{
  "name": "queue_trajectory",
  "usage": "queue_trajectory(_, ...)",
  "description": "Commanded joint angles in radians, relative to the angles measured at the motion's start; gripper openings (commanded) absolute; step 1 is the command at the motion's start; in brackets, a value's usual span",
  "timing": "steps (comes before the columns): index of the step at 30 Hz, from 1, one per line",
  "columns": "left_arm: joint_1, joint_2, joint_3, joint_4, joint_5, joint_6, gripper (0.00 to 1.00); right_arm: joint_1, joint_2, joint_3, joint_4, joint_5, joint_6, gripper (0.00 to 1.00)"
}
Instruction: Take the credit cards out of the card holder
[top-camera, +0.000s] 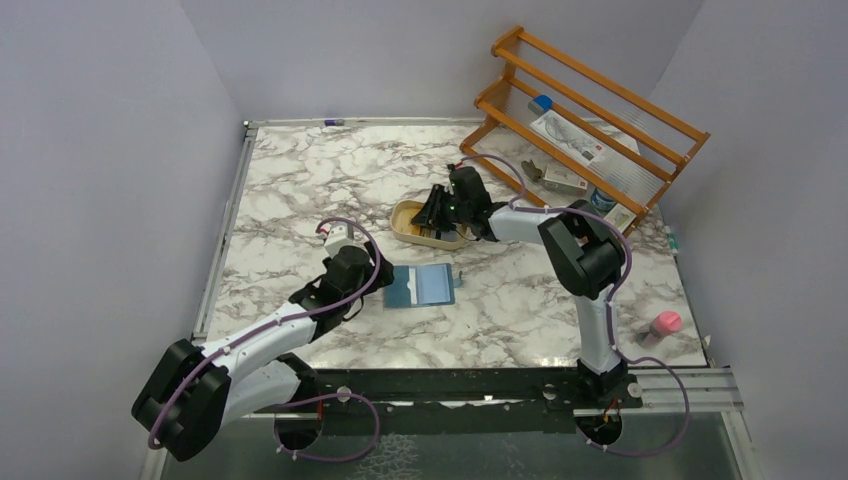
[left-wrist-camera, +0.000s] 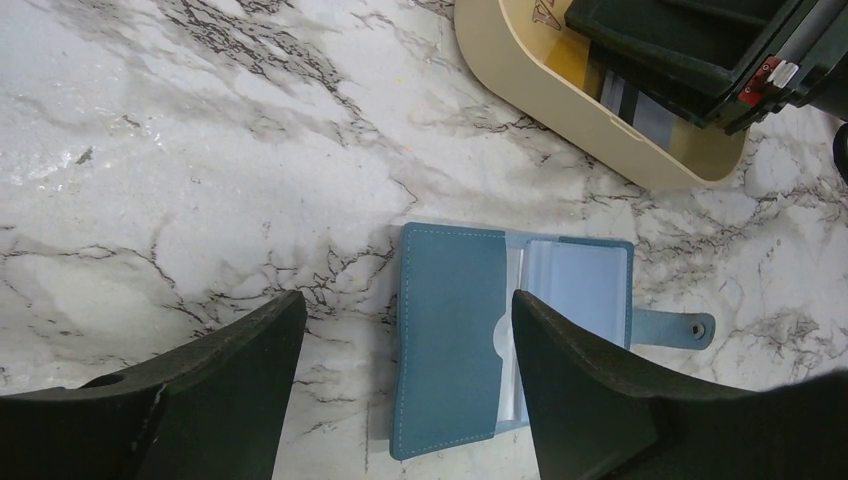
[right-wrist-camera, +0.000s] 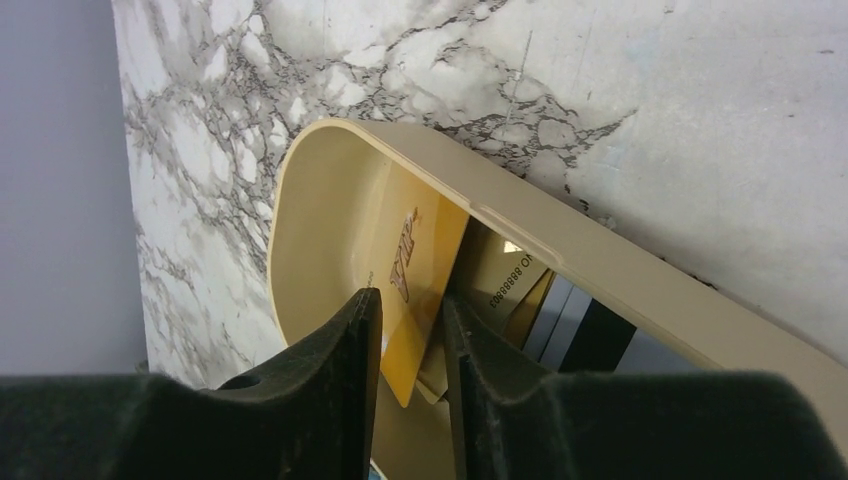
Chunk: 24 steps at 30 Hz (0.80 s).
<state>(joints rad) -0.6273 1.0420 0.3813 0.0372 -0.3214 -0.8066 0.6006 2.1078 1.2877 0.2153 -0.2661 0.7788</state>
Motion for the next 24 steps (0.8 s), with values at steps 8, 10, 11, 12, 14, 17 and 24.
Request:
queue_trajectory(8, 0.008, -0.02, -0.008, -0.014, 0.021, 0.012, 0.76, 0.003, -0.006, 0.062, -0.059, 0.016, -0.066, 0.52)
queue_trajectory(10, 0.009, -0.018, -0.007, -0.013, 0.021, 0.013, 0.76, 0.002, -0.017, 0.087, -0.091, 0.037, -0.089, 0.54)
queue_trajectory(11, 0.009, -0.016, -0.008, -0.012, 0.021, 0.012, 0.76, 0.003, -0.021, 0.098, -0.104, 0.047, -0.1, 0.54)
queue_trajectory(12, 0.009, -0.015, -0.008, -0.009, 0.023, 0.012, 0.76, 0.002, -0.027, 0.109, -0.117, 0.058, -0.11, 0.54)
queue_trajectory(14, 0.009, -0.009, -0.009, -0.005, 0.028, 0.011, 0.76, 0.003, -0.036, 0.125, -0.143, 0.077, -0.131, 0.54)
queue_trajectory(17, 0.009, -0.004, -0.012, 0.002, 0.031, 0.006, 0.76, 0.003, -0.051, 0.144, -0.189, 0.114, -0.157, 0.55)
queue_trajectory(24, 0.009, 0.006, -0.009, 0.006, 0.033, 0.006, 0.76, 0.002, -0.055, 0.177, -0.317, 0.187, -0.197, 0.55)
